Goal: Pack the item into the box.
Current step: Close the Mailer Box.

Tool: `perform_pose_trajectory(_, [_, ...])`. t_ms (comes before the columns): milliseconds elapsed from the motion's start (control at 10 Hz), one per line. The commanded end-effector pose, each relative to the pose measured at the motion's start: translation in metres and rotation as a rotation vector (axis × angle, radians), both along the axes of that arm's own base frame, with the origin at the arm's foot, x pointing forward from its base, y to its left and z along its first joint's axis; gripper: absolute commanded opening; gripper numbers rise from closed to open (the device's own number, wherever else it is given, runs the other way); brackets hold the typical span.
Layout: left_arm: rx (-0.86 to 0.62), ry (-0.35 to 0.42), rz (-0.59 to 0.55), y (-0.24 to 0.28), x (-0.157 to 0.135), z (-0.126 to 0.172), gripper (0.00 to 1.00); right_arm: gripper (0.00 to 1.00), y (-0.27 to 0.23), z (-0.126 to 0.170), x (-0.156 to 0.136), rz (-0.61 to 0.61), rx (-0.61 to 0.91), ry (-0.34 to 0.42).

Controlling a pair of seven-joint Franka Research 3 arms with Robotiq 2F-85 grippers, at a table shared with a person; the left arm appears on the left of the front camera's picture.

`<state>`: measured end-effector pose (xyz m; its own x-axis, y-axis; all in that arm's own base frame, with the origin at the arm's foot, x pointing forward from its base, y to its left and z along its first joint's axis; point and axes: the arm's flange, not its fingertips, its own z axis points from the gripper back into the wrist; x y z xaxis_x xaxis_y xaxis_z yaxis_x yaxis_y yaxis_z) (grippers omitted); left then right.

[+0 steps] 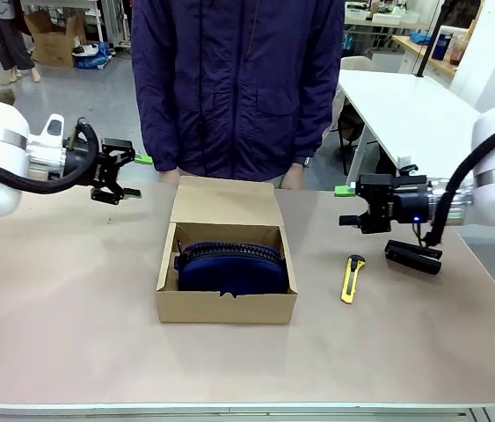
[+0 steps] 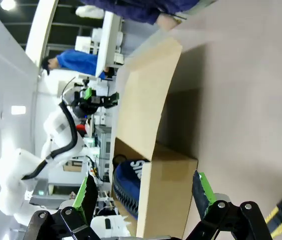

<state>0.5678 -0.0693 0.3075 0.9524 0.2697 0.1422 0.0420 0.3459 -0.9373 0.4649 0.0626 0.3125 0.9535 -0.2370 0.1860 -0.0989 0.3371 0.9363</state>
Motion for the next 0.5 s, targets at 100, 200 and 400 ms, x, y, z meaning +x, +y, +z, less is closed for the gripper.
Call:
perform_pose_trajectory(100, [-0.066, -0.071, -0.027, -0.015, 0.0, -0.005, 1.0, 1.0, 0.033, -0.019, 0.031, 0.016, -0.012, 0.017])
perform_pose_trajectory(200, [-0.058, -0.07, -0.034, -0.017, -0.002, -0.005, 1.0, 1.0, 0.046, -0.013, 0.026, 0.049, 0.006, -0.007])
perform_pose_trajectory(400, [-0.057, -0.065, -0.052, -0.02, -0.005, -0.005, 1.0, 1.0, 0.071, -0.017, 0.022, 0.086, -0.009, 0.034])
